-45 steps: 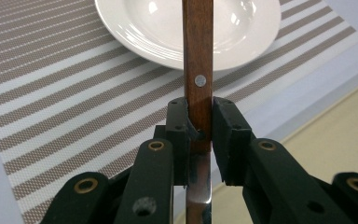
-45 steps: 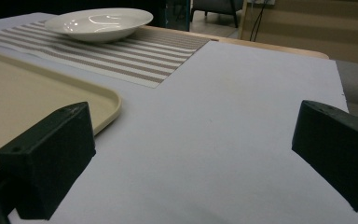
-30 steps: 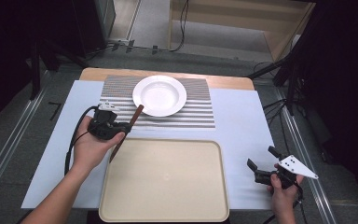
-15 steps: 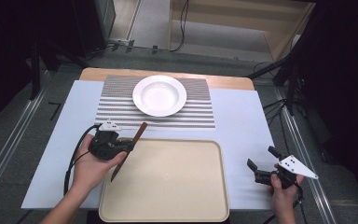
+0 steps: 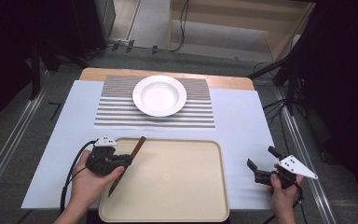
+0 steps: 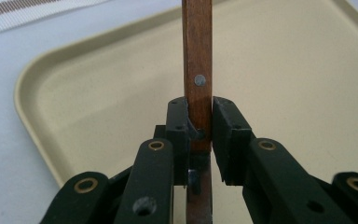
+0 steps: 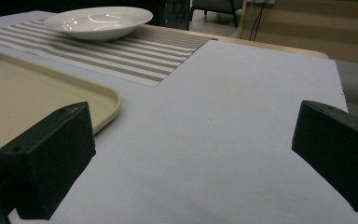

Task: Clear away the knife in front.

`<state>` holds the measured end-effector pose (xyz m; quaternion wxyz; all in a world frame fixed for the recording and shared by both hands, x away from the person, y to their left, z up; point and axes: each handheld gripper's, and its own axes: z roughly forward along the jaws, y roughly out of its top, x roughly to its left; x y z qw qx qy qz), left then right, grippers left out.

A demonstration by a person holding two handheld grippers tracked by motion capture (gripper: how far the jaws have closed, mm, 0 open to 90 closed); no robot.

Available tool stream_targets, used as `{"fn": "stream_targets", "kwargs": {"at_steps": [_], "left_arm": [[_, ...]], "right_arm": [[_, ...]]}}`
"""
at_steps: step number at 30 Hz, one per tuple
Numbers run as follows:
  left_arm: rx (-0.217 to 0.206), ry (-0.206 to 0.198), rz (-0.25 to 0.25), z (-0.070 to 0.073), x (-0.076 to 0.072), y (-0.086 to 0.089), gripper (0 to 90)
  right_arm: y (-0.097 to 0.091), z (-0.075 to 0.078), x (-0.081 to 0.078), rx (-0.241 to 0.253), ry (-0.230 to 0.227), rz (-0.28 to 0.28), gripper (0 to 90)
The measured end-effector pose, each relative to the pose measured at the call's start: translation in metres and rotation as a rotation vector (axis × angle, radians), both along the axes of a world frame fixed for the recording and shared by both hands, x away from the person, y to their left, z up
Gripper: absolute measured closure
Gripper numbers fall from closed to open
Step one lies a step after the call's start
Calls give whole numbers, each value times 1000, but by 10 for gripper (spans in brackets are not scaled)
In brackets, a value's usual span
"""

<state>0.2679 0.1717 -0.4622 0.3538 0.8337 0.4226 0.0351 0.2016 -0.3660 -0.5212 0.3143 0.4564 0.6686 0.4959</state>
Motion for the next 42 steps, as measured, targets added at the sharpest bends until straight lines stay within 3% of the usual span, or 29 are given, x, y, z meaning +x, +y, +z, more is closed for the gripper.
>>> {"fn": "stream_targets", "kwargs": {"at_steps": [12,22,24,27,28,30,31,34,36,38,40,42], "left_arm": [[-1,28,24,-16,-7,6,769],[28,27,42,-26,-4,8,765],[16,37,37,-27,-3,9,763],[7,3,63,-25,-2,11,730],[3,-24,73,-24,-2,12,661],[-7,-86,79,-22,-1,13,661],[-14,-100,71,-21,0,12,666],[-56,-104,0,-20,1,6,819],[-37,-113,-50,-21,-1,-4,894],[-3,-134,-84,-22,-3,-13,896],[73,-137,-96,-26,-1,-20,897],[108,-123,-92,-30,1,-19,897]], "right_arm": [[0,0,0,-1,-1,0,0],[1,0,0,-5,1,2,0],[1,0,0,-6,2,2,0],[1,0,0,-6,2,2,0],[1,0,0,-6,1,3,0],[1,0,0,-6,2,3,0],[1,0,0,-6,1,3,0],[1,0,0,-7,4,6,0],[1,0,0,-8,2,7,0],[1,0,0,-8,3,7,0],[1,0,0,-7,3,7,0],[1,0,0,-7,3,7,0]]}}
